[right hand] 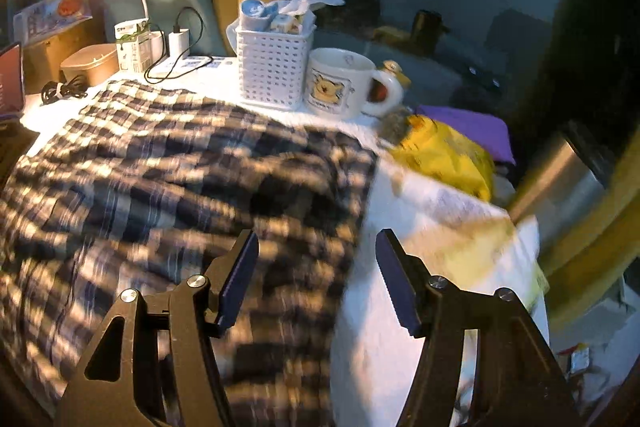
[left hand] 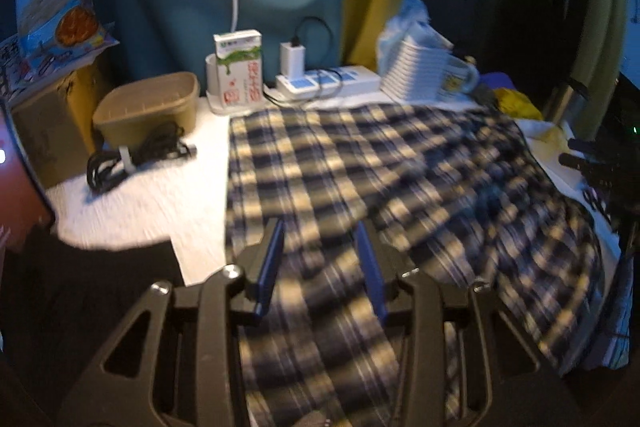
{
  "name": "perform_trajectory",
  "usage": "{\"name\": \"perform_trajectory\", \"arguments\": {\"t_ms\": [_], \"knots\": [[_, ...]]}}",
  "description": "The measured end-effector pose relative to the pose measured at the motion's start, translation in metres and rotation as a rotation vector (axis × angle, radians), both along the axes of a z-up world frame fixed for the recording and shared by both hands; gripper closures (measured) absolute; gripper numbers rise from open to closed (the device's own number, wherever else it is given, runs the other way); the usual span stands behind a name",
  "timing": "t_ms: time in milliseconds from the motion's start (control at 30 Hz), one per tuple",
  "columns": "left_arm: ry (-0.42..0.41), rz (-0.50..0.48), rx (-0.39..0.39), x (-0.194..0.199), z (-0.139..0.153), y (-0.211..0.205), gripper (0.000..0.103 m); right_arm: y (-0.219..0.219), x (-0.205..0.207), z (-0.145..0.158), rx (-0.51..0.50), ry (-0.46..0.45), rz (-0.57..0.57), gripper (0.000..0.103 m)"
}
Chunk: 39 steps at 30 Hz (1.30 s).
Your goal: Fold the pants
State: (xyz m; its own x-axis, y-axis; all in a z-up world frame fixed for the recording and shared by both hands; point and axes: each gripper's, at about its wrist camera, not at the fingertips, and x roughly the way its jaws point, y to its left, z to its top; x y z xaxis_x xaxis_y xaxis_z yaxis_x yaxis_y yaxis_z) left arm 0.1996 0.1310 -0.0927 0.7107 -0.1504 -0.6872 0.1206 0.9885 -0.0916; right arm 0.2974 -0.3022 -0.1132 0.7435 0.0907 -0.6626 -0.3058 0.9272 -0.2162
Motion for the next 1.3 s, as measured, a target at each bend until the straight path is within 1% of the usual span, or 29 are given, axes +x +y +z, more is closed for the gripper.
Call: {"name": "perform_trajectory", "arguments": {"t_ms": [133, 233, 300, 400, 533, 700, 800, 933, 1000, 1100, 1200, 1300], "knots": [[0.004, -0.015, -0.015, -0.035, -0.011, -0.011, 0.064, -0.03, -0.029, -0.006, 0.013, -0.006, -0.058, 0.039], [0.006, -0.001, -0.018, -0.055, -0.019, -0.015, 0.064, -0.049, -0.049, -0.011, 0.021, -0.004, -0.11, 0.039], [0.008, 0.003, -0.036, -0.069, -0.023, -0.016, 0.063, -0.058, -0.062, -0.016, 0.021, -0.001, -0.134, 0.039], [0.007, 0.008, -0.022, -0.091, -0.026, -0.017, 0.063, -0.064, -0.078, -0.022, 0.02, 0.003, -0.154, 0.039], [0.015, 0.033, -0.033, -0.118, -0.032, -0.009, 0.063, -0.065, -0.099, -0.033, 0.046, 0.018, -0.162, 0.039], [0.059, 0.054, -0.055, -0.147, -0.048, -0.005, 0.063, -0.058, -0.12, -0.042, 0.101, 0.022, -0.168, 0.039], [0.068, 0.039, -0.024, -0.164, -0.054, -0.009, 0.063, -0.047, -0.129, -0.044, 0.117, 0.024, -0.149, 0.039], [0.057, 0.043, 0.058, -0.19, -0.06, -0.011, 0.063, -0.033, -0.138, -0.041, 0.076, 0.013, -0.111, 0.039], [0.068, 0.051, 0.067, -0.2, -0.064, -0.007, 0.063, -0.03, -0.14, -0.037, 0.073, 0.007, -0.103, 0.039], [0.092, 0.069, 0.057, -0.211, -0.07, 0.0, 0.063, -0.029, -0.14, -0.031, 0.075, -0.004, -0.105, 0.039], [0.098, 0.049, 0.079, -0.221, -0.072, -0.001, 0.062, -0.027, -0.139, -0.031, 0.074, -0.003, -0.106, 0.039], [0.091, 0.001, 0.123, -0.228, -0.072, -0.008, 0.062, -0.021, -0.139, -0.033, 0.07, 0.005, -0.094, 0.039]]}}
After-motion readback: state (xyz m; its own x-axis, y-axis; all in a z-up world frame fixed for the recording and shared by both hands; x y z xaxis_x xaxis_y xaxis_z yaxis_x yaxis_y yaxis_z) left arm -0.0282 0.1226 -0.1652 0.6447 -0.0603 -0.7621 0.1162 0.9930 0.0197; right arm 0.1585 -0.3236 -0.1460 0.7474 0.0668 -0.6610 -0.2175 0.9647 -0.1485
